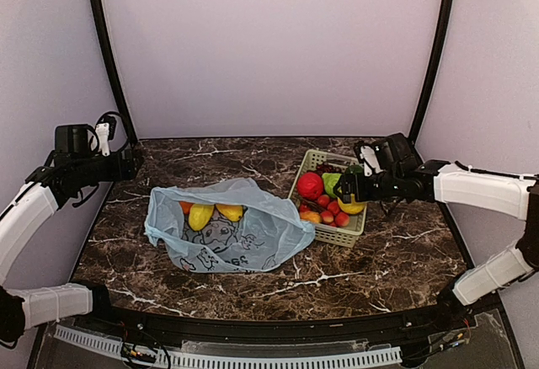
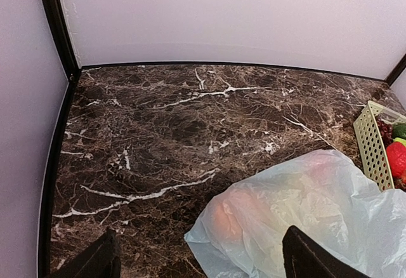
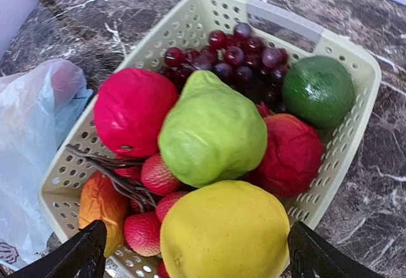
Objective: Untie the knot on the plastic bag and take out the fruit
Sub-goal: Hold the takeout bag at the center of the board.
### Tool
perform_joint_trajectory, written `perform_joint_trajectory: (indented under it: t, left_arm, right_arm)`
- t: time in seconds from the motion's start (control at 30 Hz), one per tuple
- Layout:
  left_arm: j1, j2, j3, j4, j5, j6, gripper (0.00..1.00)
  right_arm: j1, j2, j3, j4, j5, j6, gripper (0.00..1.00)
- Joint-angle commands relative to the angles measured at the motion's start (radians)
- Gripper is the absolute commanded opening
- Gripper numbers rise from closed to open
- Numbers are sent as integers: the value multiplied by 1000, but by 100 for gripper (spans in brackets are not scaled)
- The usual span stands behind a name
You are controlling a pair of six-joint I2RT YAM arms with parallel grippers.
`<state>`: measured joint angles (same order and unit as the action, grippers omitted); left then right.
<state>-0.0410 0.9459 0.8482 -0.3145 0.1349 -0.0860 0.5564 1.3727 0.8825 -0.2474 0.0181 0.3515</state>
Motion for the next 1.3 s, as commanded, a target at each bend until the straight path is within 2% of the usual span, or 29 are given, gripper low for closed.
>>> perform_joint_trajectory:
  t: [0.0, 0.3, 0.47, 0.77, 0.97, 1.27]
  left_arm:
    - [-1, 6, -6, 32, 138, -4, 87]
    - [-84, 3, -23, 32, 357, -16, 87]
    - [-165, -14, 11, -73, 384, 23, 87]
    - [-406, 67, 141, -209, 231, 221, 84]
    - [-577, 190, 224, -323, 22, 364, 85]
    - [-656, 261, 258, -317, -117, 424, 88]
  right_arm:
    - [78, -61, 34, 71, -45, -82, 96]
    - [235, -75, 107, 138, -128, -179, 97]
    - [295, -48, 144, 157, -163, -207, 96]
    - [323, -39, 115, 230, -169, -194, 96]
    - [322, -65, 86, 241, -154, -181, 97]
    - [323, -78, 70, 243, -160, -182, 97]
